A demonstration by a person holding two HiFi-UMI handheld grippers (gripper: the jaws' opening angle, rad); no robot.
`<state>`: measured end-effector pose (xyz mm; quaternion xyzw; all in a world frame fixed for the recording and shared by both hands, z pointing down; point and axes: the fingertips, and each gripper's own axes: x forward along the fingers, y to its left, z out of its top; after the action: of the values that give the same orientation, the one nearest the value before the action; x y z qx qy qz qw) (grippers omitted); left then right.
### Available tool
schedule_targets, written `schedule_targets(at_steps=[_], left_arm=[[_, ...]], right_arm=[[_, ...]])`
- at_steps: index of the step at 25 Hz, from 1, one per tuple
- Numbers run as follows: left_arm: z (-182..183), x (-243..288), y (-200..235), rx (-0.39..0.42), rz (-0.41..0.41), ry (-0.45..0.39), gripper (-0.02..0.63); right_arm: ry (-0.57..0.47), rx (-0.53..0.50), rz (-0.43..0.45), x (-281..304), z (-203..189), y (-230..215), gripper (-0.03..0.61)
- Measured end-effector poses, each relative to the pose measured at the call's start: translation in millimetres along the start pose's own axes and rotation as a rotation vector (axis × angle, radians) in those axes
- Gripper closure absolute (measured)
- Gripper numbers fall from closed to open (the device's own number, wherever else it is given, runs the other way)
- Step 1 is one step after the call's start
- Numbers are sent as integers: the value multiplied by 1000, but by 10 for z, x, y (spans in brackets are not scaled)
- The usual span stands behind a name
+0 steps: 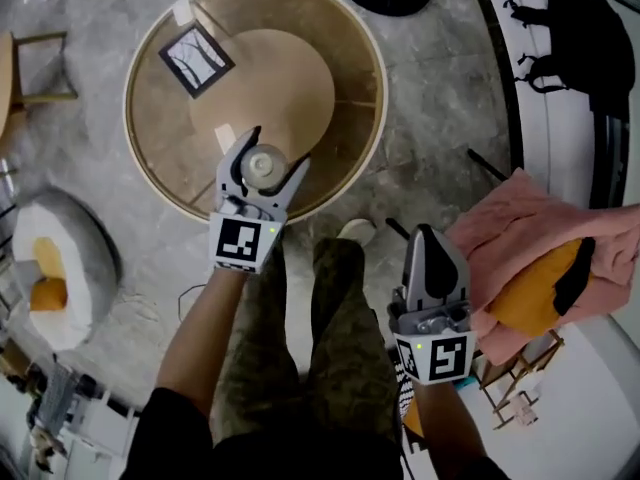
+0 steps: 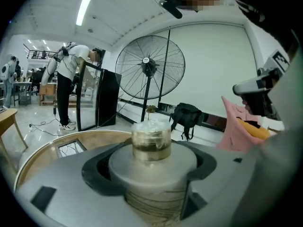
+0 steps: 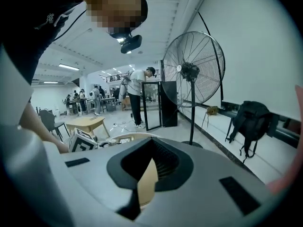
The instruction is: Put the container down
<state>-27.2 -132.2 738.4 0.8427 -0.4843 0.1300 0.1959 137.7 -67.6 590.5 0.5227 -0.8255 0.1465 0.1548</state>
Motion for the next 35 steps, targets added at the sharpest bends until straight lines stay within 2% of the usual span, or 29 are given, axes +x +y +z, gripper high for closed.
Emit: schedule_targets(at_steps=[3,5,11,19,24,28,35], left_arm=[[-357,244,154,31,-23,-4,261],[-520,356,221,21,-38,-13,261],[-874,571,333,83,-59,-11,262],[-973,660,441,78,-26,-66,261],[-992,681,389,129,-36,-52,261],[-1006,642,377,137,-29,-64,261],[-1190,465,308,165,-73,6,261]], right_arm=[[40,2,-1,163,-332,137,557],[60,-3,7,242,-490,215,557],[81,35,-10,391,-770,356,557],[100,51,-7,369,-949,466,557],[88,49,-11,356,-911,422,557],[82,52,-26,323,-918,402,557],[86,69,-12,243,-925,500,557]])
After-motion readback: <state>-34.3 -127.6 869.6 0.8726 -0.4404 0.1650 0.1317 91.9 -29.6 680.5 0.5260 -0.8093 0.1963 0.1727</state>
